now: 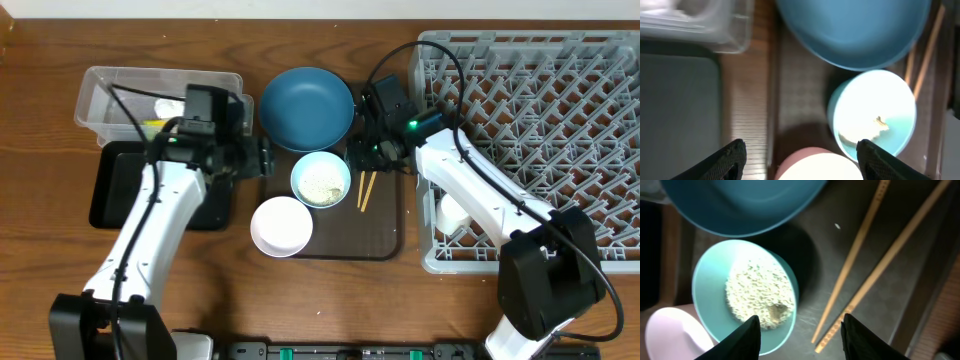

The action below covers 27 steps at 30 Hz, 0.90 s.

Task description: Sort waste into correct bins and load items into the dishwasher rack

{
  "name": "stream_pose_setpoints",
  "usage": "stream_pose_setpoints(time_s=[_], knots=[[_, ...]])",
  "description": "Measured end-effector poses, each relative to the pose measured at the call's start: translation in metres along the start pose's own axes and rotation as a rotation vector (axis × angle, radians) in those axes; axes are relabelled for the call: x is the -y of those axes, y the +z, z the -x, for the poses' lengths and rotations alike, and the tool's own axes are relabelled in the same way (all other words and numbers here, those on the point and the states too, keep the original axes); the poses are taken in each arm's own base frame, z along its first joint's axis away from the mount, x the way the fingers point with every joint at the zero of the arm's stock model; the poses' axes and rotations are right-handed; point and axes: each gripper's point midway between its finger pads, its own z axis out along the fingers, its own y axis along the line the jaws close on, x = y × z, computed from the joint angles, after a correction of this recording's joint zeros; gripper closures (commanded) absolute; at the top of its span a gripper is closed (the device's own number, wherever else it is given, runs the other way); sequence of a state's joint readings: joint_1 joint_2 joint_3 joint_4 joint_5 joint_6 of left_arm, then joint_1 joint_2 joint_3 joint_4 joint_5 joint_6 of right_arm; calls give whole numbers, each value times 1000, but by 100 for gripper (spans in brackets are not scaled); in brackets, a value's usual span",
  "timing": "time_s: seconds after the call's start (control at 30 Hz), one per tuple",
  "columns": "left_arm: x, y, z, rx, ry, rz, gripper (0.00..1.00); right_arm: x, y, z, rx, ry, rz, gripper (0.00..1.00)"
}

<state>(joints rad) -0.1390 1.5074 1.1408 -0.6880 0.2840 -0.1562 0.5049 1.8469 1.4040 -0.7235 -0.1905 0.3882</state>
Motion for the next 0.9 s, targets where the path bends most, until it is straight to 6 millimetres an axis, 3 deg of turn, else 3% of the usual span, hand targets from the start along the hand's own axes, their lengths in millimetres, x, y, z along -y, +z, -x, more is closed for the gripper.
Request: stream_pose_setpoints(time_s=[0.13,0.3,0.4,0.6,0.73,0.9], knots=[[24,4,-9,-21,68,-31,27,0,-1,2,-1,17,26,47],[64,9,-17,-19,172,-84,27,25,-10,12,-3,98,24,45],[90,11,-20,0,221,-122,27,46,-30,32,27,156,19,43],[127,14,-34,24,297,-125,27,84,-98,77,121,213,1,36],[145,22,-48,21,357,-102,27,96,-125,84,135,205,-18,33],[154,54,-76,-60,425,-58,27,97,-131,80,117,179,-24,32]])
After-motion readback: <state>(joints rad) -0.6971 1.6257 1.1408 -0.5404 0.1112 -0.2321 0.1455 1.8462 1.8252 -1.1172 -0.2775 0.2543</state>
